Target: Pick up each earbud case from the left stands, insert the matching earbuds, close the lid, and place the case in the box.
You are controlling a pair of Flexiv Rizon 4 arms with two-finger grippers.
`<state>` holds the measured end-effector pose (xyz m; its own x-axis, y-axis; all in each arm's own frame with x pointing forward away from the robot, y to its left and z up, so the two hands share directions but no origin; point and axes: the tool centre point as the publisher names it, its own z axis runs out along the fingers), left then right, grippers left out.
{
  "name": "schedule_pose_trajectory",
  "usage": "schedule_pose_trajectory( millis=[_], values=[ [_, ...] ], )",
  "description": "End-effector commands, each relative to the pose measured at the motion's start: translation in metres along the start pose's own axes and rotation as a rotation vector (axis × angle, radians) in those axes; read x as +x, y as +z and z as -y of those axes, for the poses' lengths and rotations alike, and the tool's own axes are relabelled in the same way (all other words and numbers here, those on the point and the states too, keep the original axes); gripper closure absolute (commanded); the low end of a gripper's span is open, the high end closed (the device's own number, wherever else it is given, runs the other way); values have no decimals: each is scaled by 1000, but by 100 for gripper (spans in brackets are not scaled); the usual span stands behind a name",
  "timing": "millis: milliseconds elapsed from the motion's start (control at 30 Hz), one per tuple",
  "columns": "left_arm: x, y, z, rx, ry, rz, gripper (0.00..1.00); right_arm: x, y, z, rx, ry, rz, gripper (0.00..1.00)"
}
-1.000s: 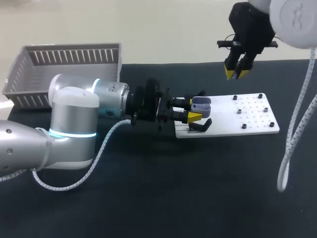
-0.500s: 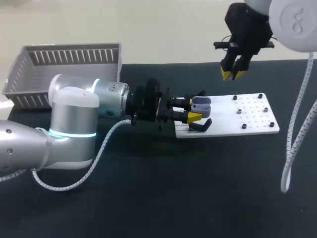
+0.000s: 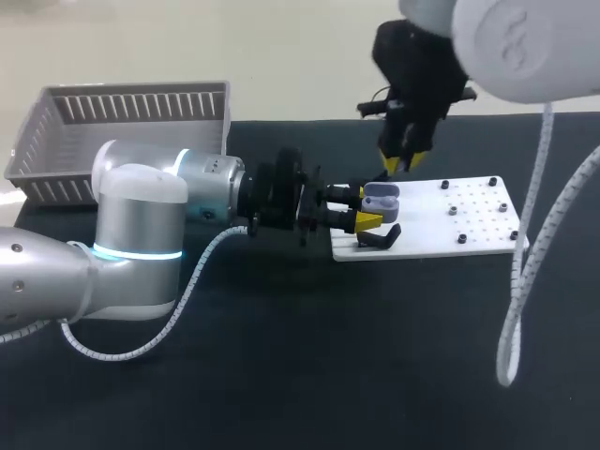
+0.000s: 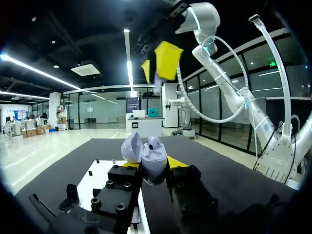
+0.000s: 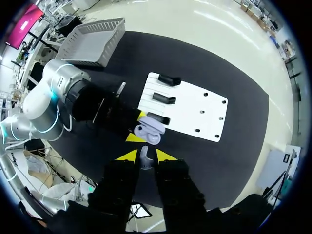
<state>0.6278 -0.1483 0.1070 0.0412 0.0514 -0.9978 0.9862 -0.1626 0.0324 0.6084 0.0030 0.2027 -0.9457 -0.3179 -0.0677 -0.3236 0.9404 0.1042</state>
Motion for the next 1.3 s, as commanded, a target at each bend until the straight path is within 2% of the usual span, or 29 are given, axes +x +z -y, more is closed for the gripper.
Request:
schedule_pose_trajectory(
  millis=[33,200,400,833,1300],
  values=[
    [1,0,1,-4,2,2,100,0,6,-8,11,-11,1,100],
    [1,0,1,-4,2,2,100,1,12,-17,48,-38,-3,100],
    [1,0,1,-4,2,2,100,0,26,-16,72,-48,-39,100],
    [1,0,1,-4,2,2,100,-4,33,-13,107,-37,-31,100],
    [1,0,1,-4,2,2,100,-6,44,-13,96,-34,-49,100]
  ],
)
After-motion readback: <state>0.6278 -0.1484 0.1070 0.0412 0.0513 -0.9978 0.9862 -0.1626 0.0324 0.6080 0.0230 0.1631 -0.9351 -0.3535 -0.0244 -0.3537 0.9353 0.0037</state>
